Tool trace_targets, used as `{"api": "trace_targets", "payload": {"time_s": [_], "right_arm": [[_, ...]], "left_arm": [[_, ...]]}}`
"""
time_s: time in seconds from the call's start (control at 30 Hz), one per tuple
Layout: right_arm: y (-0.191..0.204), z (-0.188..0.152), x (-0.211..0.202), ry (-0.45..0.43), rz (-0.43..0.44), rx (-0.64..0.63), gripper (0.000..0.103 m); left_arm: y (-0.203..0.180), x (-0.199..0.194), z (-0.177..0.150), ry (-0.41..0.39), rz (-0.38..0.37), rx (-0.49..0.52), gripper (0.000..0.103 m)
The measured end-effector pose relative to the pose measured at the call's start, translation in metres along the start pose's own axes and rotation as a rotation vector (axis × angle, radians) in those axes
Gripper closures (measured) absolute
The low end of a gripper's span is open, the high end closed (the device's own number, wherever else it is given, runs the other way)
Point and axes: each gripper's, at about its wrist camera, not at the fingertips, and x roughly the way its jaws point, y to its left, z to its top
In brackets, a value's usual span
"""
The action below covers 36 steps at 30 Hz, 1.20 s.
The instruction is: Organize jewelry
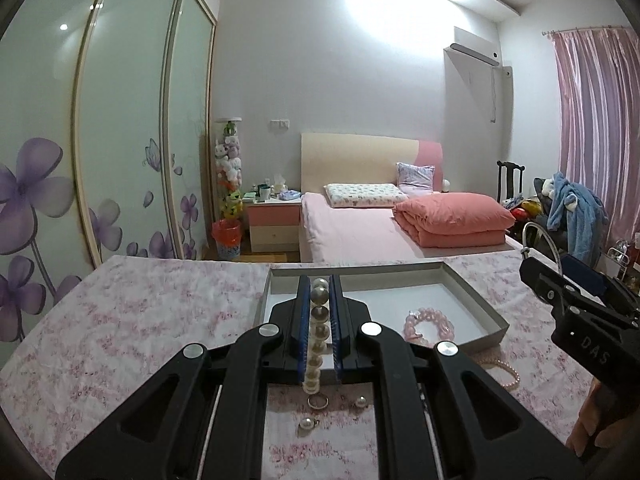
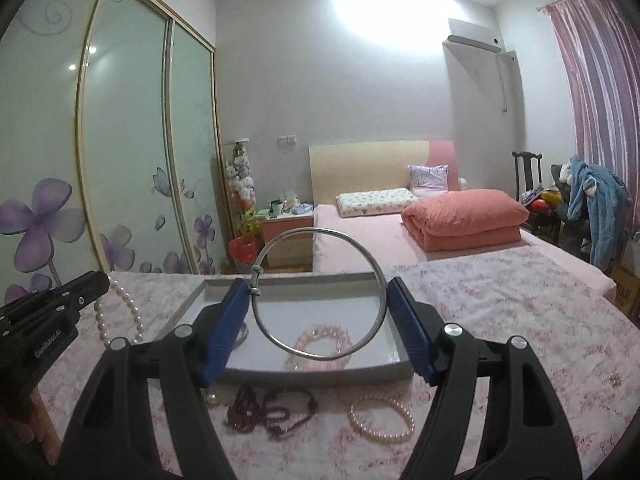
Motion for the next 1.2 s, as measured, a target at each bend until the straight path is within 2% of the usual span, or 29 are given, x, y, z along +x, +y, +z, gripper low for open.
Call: {"api": "trace_targets", "payload": {"time_s": [0.43, 0.63, 0.87, 1.2], "right_arm": [[0.004, 0.006, 0.023, -0.037, -0.009, 0.001, 0.034], [0.002, 0.009, 0.044, -0.025, -0.016, 0.012, 0.034], [-0.004, 0.005, 0.08, 0.034, -0.024, 0.043, 0.034], [-0.007, -0.008, 0.139, 0.194, -0.006, 0.07, 0.034]], "left_arm": [[-0.002, 0.022, 0.007, 0.002, 0.017, -0.002, 0.093], [-0.005, 0.039, 0.008, 0.019, 0.014, -0.001, 0.093], [-0.008, 0.069, 0.011, 0.053, 0.013, -0.009, 0.093], [-0.013, 0.107, 0.001, 0.119, 0.004, -0.007, 0.093]]}}
